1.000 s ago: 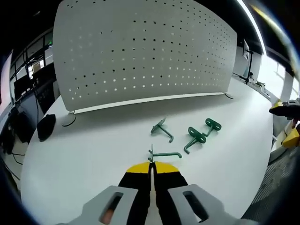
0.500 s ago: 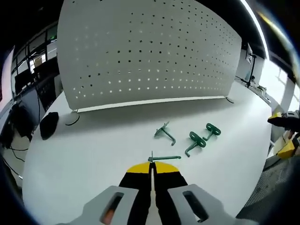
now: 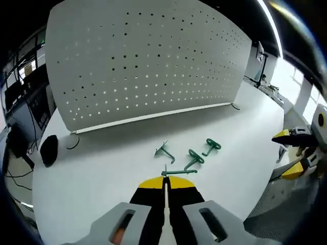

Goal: Insert the hook assembly into the mounting plate slot until the hook locks in place.

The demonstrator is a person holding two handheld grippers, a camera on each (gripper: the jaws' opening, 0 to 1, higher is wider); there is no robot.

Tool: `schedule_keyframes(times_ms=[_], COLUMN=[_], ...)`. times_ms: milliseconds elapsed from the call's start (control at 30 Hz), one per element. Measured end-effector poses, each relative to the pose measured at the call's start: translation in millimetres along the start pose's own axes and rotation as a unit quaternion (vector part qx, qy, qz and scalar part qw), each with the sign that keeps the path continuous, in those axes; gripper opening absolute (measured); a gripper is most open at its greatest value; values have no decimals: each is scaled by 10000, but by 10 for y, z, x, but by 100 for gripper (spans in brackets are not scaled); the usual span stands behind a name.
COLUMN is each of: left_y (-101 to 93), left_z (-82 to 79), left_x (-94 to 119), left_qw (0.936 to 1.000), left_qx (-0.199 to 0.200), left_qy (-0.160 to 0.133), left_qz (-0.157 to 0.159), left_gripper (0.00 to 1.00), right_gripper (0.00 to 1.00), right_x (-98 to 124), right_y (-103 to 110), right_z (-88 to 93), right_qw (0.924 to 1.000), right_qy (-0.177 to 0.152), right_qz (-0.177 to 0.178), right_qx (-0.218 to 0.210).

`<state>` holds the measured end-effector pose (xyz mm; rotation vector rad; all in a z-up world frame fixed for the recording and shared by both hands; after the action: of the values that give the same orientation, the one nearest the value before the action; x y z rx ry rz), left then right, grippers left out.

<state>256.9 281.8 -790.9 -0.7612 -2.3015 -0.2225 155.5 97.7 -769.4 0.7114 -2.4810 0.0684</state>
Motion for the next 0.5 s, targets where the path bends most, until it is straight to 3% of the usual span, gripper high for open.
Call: schedule_keyframes(times_ms=[100, 267, 500], left_y=[-38, -268, -567], left_z=[-65, -178, -317], left_x=[37, 110, 212], left_qw=[9998, 9973, 9913], left_qx=[-27, 232, 302], left_qy=[101, 225, 294], left_qz=[156, 667, 1250], left_gripper=[1, 1, 1], right_gripper=[46, 40, 33], right_x=[-63, -140, -238], right_y=[84, 188, 285], right_z=[-81, -224, -407], right_qw=[9998, 9987, 9962], right_qy=[-35, -121, -230], right_qz=[-166, -415, -675], right_qx=[132, 270, 498])
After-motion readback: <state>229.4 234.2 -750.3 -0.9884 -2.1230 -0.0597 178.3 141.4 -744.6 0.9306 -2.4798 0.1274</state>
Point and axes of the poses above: the point that each gripper's makers call its tool centre point, and the gripper's own axes: x roughly backward along the fingers, y roughly to its left, z roughly out of its underside, the point moved 4 cm from there along x, roughly backward along the fingers, and after that the axes turned 8 degrees about -x, right-handed, at the moved point
